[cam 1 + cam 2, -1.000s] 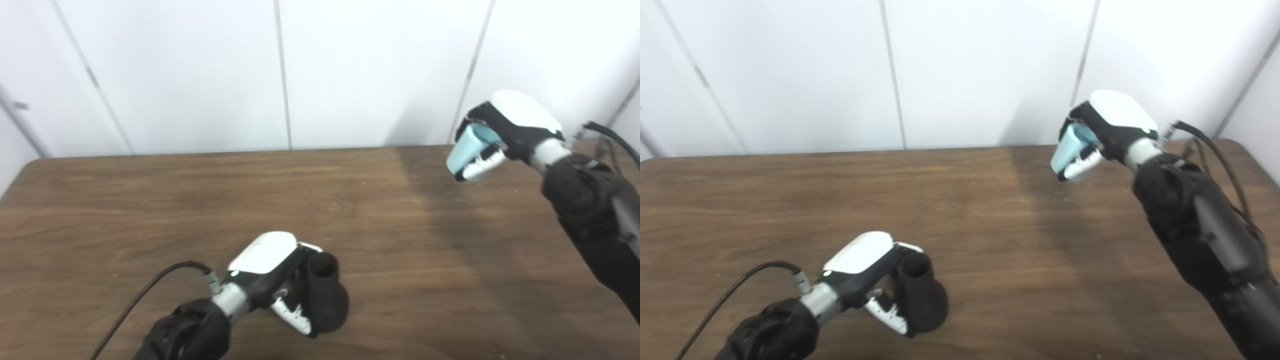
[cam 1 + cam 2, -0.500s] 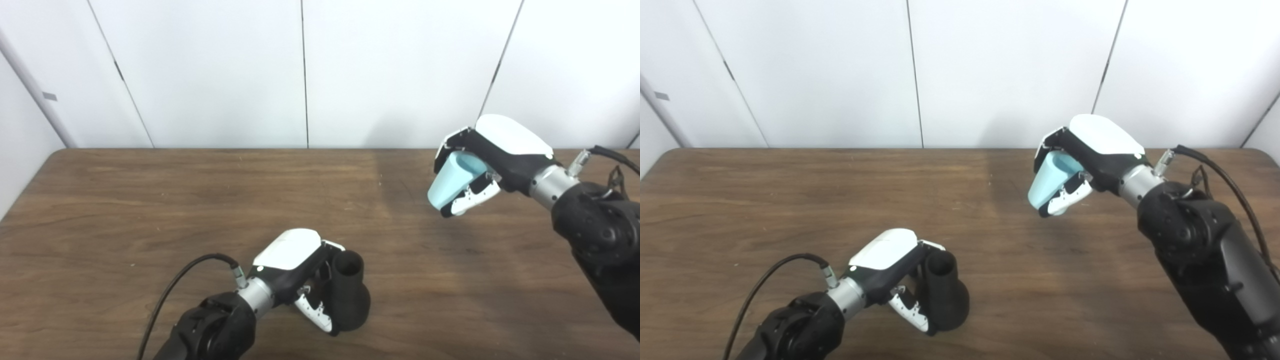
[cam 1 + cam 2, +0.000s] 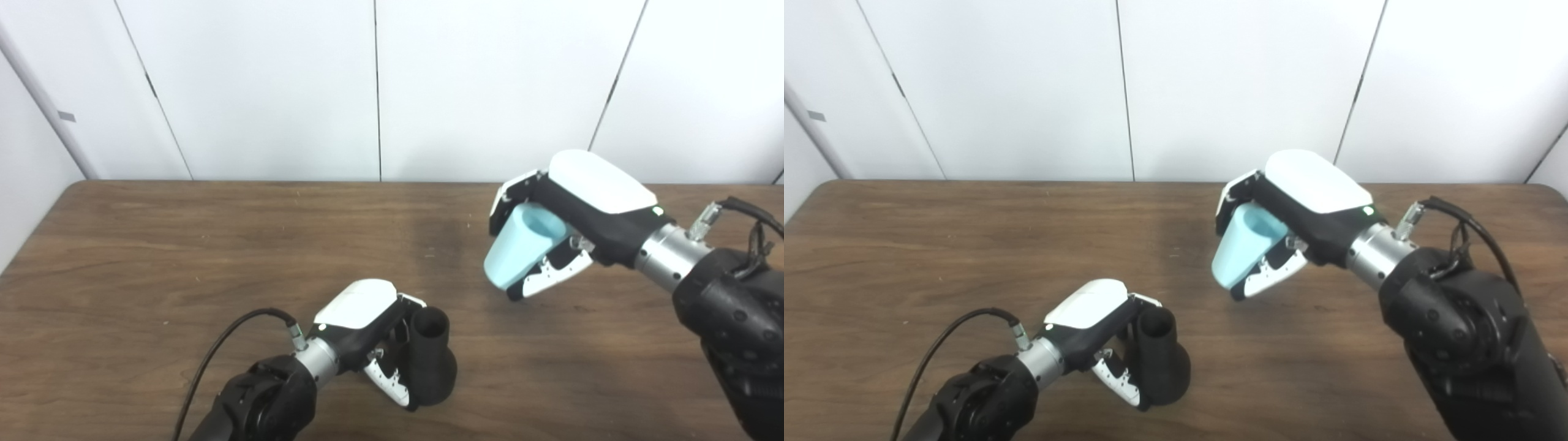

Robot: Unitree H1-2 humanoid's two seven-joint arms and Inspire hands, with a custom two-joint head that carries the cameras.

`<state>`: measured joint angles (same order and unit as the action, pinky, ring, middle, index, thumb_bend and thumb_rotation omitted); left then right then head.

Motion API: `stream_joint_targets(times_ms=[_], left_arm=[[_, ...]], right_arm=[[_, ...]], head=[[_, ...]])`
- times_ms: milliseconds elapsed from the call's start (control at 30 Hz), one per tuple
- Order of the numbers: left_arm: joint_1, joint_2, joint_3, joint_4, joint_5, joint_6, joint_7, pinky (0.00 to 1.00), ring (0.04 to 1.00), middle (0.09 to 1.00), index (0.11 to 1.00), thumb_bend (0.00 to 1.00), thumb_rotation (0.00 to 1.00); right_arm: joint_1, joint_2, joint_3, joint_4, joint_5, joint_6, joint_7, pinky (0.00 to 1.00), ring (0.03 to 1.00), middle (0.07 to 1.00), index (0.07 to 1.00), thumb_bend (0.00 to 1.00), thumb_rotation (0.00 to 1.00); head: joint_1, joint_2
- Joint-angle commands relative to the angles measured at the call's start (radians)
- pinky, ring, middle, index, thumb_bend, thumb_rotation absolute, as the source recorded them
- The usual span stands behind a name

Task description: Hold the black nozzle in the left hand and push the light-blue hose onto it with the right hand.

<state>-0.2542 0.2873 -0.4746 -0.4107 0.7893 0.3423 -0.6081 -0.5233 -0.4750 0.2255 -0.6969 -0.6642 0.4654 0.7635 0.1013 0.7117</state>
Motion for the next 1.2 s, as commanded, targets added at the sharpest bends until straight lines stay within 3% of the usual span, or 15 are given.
stream_joint_targets(times_ms=[0, 467, 1167], left_arm=[[0.0, 0.01, -0.012, 0.016, -0.013, 0.01, -0.047, 0.69, 0.653, 0.54, 0.456, 0.51, 0.0], [-0.012, 0.008, -0.019, 0.019, -0.012, 0.012, -0.061, 0.65, 0.624, 0.533, 0.464, 0.52, 0.0], [-0.021, 0.002, -0.035, 0.012, 0.014, 0.024, -0.074, 0.66, 0.635, 0.543, 0.459, 0.51, 0.0]], right_arm=[[-0.043, 0.005, -0.025, -0.049, -0.008, 0.003, 0.006, 0.31, 0.417, 0.49, 0.485, 0.5, 0.0], [-0.042, 0.056, -0.014, -0.08, 0.033, -0.019, 0.001, 0.3, 0.429, 0.505, 0.505, 0.5, 0.0], [0.016, 0.146, 0.03, -0.072, 0.013, -0.011, 0.001, 0.3, 0.414, 0.512, 0.508, 0.5, 0.0]], head=[[-0.004, 0.006], [-0.011, 0.05], [0.0, 0.06]])
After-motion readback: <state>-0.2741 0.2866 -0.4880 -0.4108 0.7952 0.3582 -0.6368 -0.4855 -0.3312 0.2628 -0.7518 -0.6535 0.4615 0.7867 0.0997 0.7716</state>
